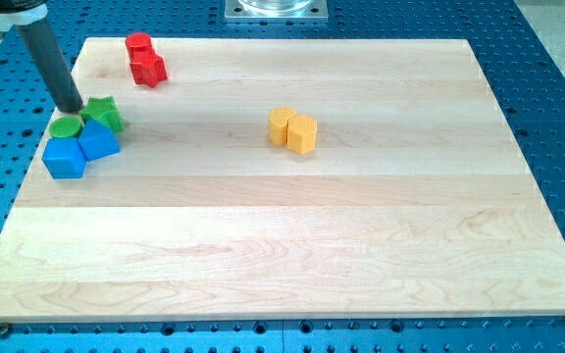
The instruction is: Adjust the green circle vertically below the green star
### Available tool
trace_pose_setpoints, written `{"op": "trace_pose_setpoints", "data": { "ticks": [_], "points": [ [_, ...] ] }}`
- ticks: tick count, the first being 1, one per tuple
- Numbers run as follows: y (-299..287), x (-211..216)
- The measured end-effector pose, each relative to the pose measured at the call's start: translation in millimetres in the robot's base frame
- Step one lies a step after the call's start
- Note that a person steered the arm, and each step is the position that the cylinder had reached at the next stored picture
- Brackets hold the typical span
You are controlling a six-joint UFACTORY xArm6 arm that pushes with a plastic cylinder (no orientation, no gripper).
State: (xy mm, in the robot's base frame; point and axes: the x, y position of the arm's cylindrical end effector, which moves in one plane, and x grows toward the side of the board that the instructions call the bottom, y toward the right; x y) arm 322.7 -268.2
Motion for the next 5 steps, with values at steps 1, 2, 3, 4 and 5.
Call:
{"op": "trace_pose_setpoints", "data": {
  "ticks": [1, 2, 3, 4, 5],
  "points": [
    [47, -1],
    [69, 38],
    [30, 46],
    [28, 48],
    [48, 48]
  ]
}}
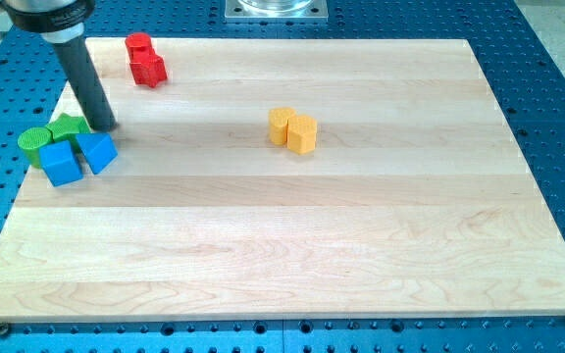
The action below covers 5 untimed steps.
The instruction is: Adjust the green circle vertically below the green star
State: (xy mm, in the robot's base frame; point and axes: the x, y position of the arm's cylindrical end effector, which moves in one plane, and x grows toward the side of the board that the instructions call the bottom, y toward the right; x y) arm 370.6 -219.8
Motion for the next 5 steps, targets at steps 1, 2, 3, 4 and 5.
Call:
{"op": "trace_pose_setpoints", "data": {
  "ticks": [1, 2, 3, 4, 5],
  "points": [
    [-70, -28],
    [-83, -28],
    [-82, 28],
    [-85, 71],
    [-84, 74]
  ]
}}
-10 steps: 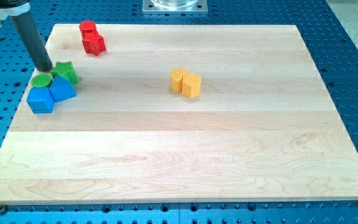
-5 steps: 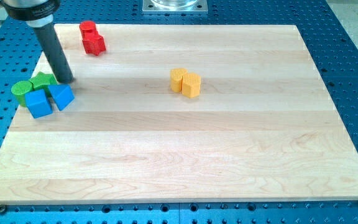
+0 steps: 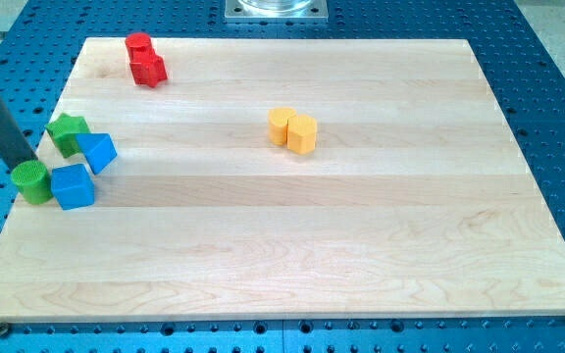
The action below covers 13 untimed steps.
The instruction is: Adjust the green circle vertically below the green star
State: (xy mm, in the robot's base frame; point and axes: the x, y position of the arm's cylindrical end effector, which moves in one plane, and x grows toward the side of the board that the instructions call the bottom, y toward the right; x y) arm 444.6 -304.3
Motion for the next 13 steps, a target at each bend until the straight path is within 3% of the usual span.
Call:
{"op": "trace_pose_setpoints", "data": {
  "ticks": [1, 2, 3, 5, 6, 9, 10, 11, 12, 13],
  "points": [
    [34, 28],
    [0, 32],
    [16, 84],
    [33, 85],
    [35, 118],
    [55, 79],
    [61, 98],
    [83, 90],
    [76, 52],
    [66, 44]
  ]
}}
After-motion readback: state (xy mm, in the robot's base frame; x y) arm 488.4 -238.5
